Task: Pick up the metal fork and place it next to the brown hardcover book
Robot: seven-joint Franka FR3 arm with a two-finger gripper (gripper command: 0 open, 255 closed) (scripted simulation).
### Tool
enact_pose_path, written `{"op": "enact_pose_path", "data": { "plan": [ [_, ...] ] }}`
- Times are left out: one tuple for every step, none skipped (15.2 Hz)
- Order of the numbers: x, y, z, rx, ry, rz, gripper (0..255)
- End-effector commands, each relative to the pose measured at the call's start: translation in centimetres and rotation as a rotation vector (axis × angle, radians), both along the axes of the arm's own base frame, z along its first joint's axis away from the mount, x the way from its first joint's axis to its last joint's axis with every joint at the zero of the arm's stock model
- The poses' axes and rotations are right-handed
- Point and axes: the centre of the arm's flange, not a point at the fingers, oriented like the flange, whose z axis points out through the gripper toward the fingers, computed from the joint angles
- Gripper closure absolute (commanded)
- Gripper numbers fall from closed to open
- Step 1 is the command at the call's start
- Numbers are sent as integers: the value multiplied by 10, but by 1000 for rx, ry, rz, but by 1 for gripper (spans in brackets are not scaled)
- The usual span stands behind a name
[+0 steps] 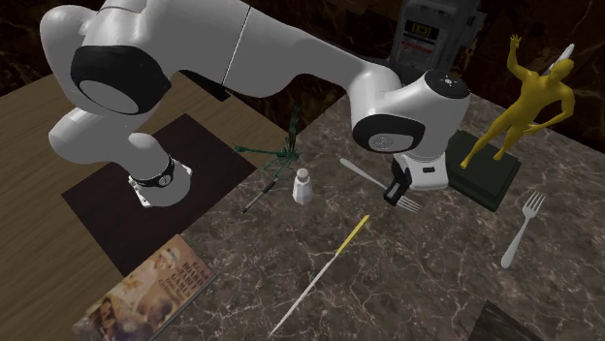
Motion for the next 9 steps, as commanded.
{"op": "enact_pose_path", "data": {
  "plan": [
    [0,1,11,0,1,0,255],
    [0,1,17,0,1,0,255],
    [0,1,22,0,1,0,255],
    [0,1,27,0,1,0,255],
    [0,1,33,0,1,0,255],
    [0,1,38,0,1,0,255],
    [0,1,43,0,1,0,255],
    [0,1,48,0,1,0,255],
    [0,1,54,0,1,0,255]
  ]
}}
